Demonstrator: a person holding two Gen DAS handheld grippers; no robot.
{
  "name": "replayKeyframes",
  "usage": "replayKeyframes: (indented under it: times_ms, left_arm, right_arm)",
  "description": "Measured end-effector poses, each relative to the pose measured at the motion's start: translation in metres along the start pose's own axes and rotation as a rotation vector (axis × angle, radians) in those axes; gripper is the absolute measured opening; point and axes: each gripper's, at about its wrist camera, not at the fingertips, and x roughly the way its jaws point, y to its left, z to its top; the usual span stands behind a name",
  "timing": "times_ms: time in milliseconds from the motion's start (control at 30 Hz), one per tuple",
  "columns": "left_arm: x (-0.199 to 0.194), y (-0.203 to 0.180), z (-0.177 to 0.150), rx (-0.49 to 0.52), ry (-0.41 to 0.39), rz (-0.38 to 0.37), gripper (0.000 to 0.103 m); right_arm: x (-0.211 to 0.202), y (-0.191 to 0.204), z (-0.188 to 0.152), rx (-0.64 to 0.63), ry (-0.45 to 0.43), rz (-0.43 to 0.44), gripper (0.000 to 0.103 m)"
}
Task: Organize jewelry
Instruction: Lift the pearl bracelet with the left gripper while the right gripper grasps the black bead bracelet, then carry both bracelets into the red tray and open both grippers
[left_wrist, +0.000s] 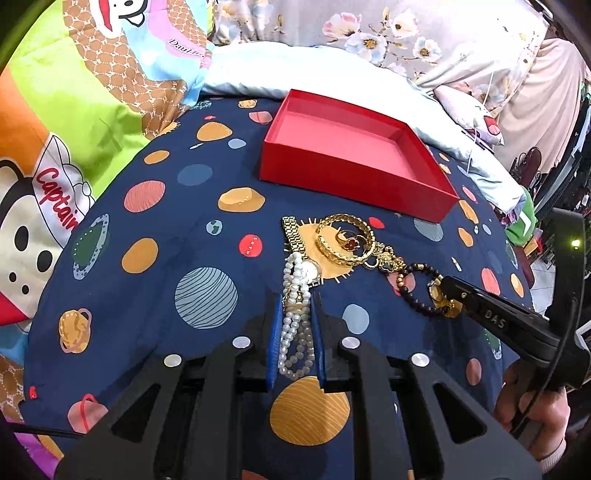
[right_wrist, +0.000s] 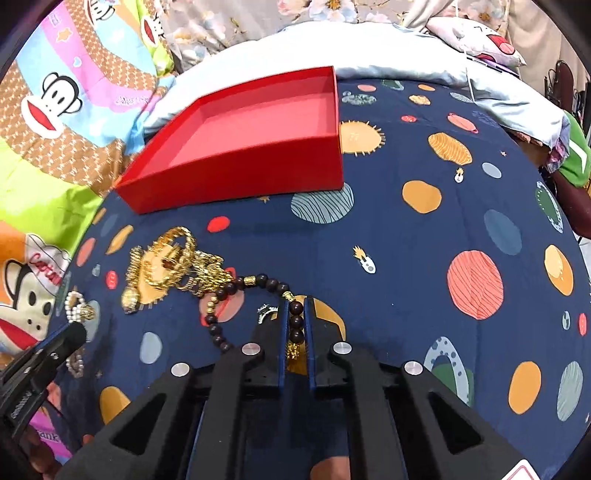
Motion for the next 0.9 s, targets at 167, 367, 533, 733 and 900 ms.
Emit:
replayKeyframes:
  times_ms: [167, 367, 533, 733, 900]
  left_arm:
    - [-0.007, -0.002, 0.001, 0.002, -0.012, -0.003, 0.014]
    - [-0.021, -0.006, 0.003, 0.008, -0.036, -0.021, 0.014]
    - [-0.032, -0.011, 0.012, 0.013, -0.062, -0.04, 0.014]
    - [-0.04, -0.017, 0.041, 0.039, -0.106, -0.051, 0.014]
    - [-0.039, -0.022, 0.081, 0.06, -0.15, -0.079, 0.014]
  right_arm:
    - [-0.033, 0.004, 0.002, -0.009, -0.074, 0.021, 0.007]
    - [-0.078, 0.012, 0.008, -0.038, -0.158, 0.043, 0.007]
    - [-0.103, 0.018, 0.018, -0.06, -0.204, 0.06, 0.007]
    - [-0.116, 0.029, 0.046, -0.1, -0.26, 0.086, 0.007]
    - [-0.114, 0.036, 0.087, -0.123, -0.317, 0.088, 0.007]
